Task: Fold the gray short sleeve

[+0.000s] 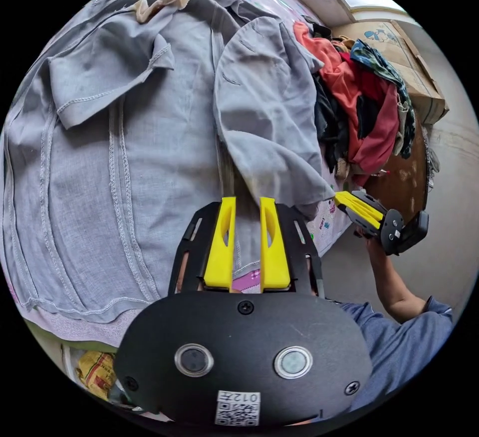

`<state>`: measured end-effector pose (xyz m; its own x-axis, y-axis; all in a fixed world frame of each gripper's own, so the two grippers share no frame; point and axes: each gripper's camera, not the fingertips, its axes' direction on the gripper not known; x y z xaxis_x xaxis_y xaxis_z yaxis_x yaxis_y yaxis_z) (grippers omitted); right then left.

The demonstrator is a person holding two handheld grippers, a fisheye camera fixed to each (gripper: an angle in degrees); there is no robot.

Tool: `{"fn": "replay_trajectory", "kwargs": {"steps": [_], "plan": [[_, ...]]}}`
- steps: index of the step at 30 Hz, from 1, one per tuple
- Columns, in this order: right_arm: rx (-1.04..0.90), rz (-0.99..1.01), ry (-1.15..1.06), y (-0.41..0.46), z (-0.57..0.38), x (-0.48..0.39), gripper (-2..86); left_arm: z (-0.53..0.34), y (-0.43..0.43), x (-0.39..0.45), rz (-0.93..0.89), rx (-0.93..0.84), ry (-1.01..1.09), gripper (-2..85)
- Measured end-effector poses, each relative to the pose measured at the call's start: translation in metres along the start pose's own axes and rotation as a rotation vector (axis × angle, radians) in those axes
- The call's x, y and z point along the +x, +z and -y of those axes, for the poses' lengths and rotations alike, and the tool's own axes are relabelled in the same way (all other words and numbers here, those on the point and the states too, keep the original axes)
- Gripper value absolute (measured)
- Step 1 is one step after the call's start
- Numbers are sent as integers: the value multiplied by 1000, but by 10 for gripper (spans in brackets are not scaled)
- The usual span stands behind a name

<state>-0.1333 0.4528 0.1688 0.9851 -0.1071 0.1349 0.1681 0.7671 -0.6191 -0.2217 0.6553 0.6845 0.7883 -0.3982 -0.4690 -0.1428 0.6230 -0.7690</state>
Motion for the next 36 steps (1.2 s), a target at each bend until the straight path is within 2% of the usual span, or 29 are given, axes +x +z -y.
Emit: {"fn": "replay_trajectory", "kwargs": {"steps": [5, 13, 20, 24, 26, 29, 33, 36], "plan": [[50, 53, 36, -22, -13, -17, 2, 1, 18, 0, -114, 4, 21, 51], [62, 78, -8, -60, -22, -51, 2, 4, 33, 18, -170, -49, 130, 4], [71, 123, -124, -99, -18, -120, 4, -26, -20, 8, -155, -37, 190, -1], [-18, 98, -197, -88, 5, -159, 9, -28, -35, -3, -126, -104, 193, -1], [-172, 151, -258, -62, 21, -184, 19, -22, -28, -4, -25, -182, 197, -1], [-275, 169, -255, -39, 20, -201, 67, -17, -10, -5, 115, -239, 180, 0], [-253, 206, -147, -58, -10, -188, 92, -25, -20, -1, 251, -139, 164, 0], [-132, 166, 26, -81, -43, -153, 90, -38, -41, 18, 444, 11, 192, 2]]}}
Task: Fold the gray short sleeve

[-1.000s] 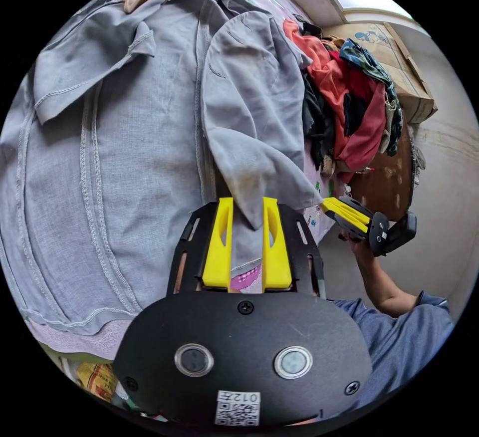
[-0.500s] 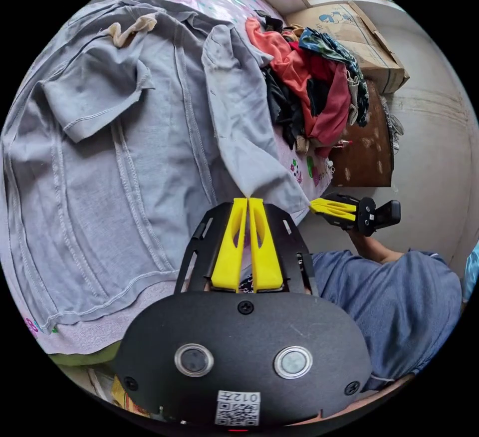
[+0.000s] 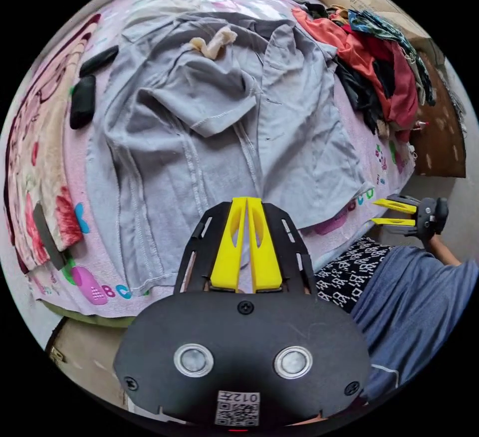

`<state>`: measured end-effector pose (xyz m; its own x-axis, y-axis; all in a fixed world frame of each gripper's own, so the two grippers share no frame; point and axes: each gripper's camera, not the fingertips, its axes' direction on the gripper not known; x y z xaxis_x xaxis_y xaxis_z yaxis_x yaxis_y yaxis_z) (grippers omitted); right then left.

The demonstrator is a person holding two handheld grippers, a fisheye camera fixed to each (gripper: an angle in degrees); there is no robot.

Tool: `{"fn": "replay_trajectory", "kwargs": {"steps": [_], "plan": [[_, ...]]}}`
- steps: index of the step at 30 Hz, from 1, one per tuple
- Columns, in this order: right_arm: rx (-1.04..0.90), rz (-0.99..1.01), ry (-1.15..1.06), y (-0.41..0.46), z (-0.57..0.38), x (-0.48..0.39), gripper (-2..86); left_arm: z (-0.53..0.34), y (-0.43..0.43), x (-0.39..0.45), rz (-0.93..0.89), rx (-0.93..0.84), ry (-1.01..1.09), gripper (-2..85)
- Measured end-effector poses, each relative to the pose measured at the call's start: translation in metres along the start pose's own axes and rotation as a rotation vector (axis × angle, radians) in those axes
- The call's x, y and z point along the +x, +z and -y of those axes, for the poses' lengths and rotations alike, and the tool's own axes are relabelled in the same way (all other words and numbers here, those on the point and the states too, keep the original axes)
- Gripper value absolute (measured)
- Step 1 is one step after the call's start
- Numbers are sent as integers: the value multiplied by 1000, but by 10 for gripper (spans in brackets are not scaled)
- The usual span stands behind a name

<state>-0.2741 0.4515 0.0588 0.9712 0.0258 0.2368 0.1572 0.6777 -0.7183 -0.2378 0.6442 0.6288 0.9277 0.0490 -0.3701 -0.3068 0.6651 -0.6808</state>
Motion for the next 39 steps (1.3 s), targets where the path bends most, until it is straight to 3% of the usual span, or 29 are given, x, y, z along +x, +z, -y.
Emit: {"fn": "replay_trajectory", "kwargs": {"steps": [3, 5, 8, 14, 20, 27, 33, 39], "plan": [[79, -36, 17, -9, -15, 16, 87, -7, -32, 23, 13, 202, 25, 3], [134, -86, -50, -5, -15, 15, 87, 4, -36, 56, -132, 246, 169, 4], [144, -2, -119, 3, -7, 21, 82, 33, -11, 115, -257, 102, 396, 5], [70, 128, -303, 4, 6, 37, 71, 69, 46, 229, -163, -105, 704, 5], [-47, 352, -383, 19, 16, 57, 71, 73, 81, 286, -98, -198, 817, 4], [-94, 350, -426, 23, 5, 51, 69, 59, 97, 325, -39, -241, 860, 4], [59, 261, -273, -9, -40, 48, 29, 56, 99, 344, -16, -226, 842, 4], [181, 140, 73, -29, -102, 35, 18, 61, 97, 354, -42, -194, 813, 4]]}}
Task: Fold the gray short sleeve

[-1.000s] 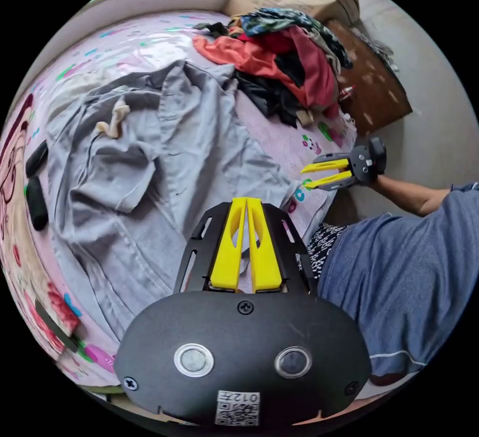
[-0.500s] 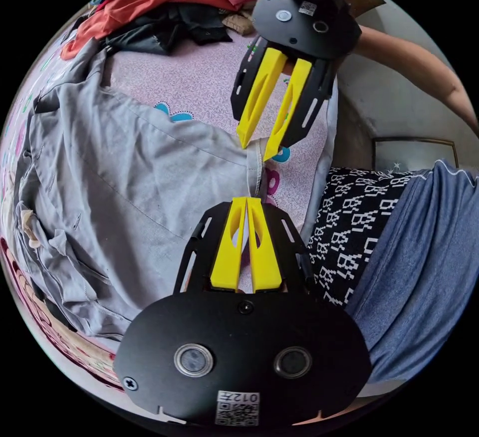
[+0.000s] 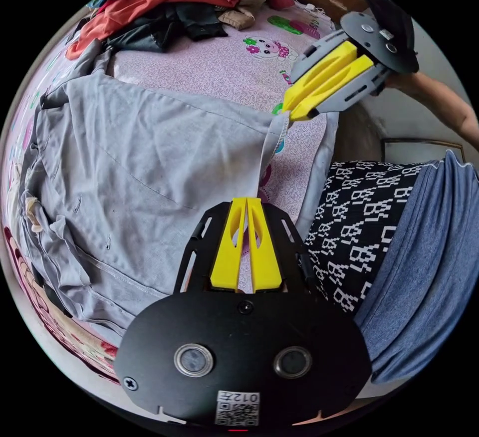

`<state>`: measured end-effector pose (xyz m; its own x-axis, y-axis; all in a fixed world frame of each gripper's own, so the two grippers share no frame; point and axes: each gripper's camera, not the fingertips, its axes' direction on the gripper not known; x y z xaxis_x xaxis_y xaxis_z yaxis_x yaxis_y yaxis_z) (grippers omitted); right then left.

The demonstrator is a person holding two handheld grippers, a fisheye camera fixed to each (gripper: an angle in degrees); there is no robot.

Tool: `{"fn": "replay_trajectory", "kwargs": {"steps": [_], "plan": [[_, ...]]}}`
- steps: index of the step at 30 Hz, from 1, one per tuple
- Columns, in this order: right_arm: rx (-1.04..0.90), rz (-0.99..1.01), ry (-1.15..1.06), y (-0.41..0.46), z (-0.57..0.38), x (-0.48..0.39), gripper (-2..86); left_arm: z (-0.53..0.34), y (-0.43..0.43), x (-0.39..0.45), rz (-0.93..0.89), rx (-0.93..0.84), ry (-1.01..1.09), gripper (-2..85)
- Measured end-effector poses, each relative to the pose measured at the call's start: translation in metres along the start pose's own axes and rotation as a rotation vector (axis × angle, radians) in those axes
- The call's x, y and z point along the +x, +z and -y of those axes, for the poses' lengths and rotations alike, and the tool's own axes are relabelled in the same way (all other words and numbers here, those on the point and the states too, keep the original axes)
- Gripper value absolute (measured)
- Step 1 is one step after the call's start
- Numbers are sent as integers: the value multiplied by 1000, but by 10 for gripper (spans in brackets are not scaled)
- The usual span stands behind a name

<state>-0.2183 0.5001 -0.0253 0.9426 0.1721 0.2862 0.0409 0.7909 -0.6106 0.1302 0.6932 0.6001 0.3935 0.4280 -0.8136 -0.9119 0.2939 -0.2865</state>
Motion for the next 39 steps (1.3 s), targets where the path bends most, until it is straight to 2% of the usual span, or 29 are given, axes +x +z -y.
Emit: {"fn": "replay_trajectory", "kwargs": {"steps": [2, 6, 8, 15, 23, 28, 33, 39], "plan": [[1, -113, 69, -1, -21, -14, 11, 4, -1, 3, -19, 33, -6, 4], [-114, -240, 23, 14, -43, -33, 7, 12, 4, 10, -22, 32, 8, 4], [-95, -280, -14, 12, -56, -39, 9, 16, 8, 15, -4, 14, 24, 4], [10, -167, -145, -7, -35, -14, 52, 17, -1, 12, 0, 65, -7, 3], [-207, 86, -481, 22, 17, 22, 60, 25, -1, 0, 5, 45, -51, 4], [-309, 174, -594, 43, 31, 34, 55, 23, 3, -6, -1, 30, -108, 4], [-379, 304, -632, 47, 32, 47, 28, 20, 7, -13, -17, 24, -158, 4], [-241, 269, -506, 33, 15, 64, 9, 22, 7, -22, -33, 42, -181, 3]]}}
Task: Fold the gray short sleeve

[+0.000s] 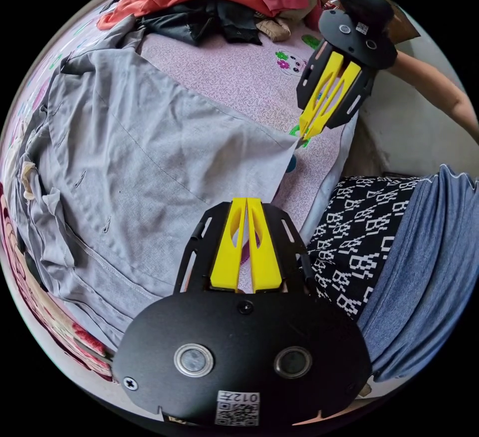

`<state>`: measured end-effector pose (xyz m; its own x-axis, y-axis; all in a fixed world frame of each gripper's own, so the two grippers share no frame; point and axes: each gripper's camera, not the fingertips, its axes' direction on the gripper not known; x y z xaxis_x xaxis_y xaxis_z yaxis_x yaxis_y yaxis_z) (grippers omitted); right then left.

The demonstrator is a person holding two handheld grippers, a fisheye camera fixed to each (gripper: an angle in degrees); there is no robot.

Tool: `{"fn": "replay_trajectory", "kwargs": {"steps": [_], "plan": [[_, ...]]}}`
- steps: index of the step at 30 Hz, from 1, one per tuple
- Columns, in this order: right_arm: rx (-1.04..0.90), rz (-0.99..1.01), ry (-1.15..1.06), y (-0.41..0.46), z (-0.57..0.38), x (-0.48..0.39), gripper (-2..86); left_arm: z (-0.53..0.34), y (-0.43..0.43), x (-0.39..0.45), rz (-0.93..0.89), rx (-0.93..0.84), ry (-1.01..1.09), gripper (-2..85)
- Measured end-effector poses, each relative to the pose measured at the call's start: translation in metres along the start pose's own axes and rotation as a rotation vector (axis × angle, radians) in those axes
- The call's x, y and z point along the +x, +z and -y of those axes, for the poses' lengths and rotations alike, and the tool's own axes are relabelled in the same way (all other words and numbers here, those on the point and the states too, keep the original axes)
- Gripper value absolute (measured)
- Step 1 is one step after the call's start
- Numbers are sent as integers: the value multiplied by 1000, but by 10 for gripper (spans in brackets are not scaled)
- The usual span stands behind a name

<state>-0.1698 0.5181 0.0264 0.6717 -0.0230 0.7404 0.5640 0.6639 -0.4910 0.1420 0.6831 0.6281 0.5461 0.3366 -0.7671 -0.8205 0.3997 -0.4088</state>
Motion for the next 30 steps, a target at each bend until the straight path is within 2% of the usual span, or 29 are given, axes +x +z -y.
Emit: {"fn": "replay_trajectory", "kwargs": {"steps": [3, 8, 10, 12, 16, 19, 25, 30], "plan": [[72, -69, 154, -2, -16, -6, 6, 2, -5, -2, -6, 32, 8, 4], [320, -228, 656, 0, -54, -22, 3, 4, -11, -5, 8, 80, 51, 4], [368, -298, 724, 8, -54, -36, 3, 1, -11, -8, 3, 88, 61, 4], [367, -393, 732, 20, -43, -51, 3, -2, -10, -12, -14, 88, 67, 4], [128, -637, 697, 68, -9, -63, 6, -20, -5, -25, -60, 71, 94, 4], [42, -770, 724, 88, -3, -54, 13, -41, -7, -36, -84, 95, 111, 3], [-39, -737, 854, 75, -15, -22, 53, -91, -14, -75, -40, 118, 63, 4], [160, -655, 951, 29, -23, 33, 44, -114, -21, -108, -55, 170, 10, 4]]}}
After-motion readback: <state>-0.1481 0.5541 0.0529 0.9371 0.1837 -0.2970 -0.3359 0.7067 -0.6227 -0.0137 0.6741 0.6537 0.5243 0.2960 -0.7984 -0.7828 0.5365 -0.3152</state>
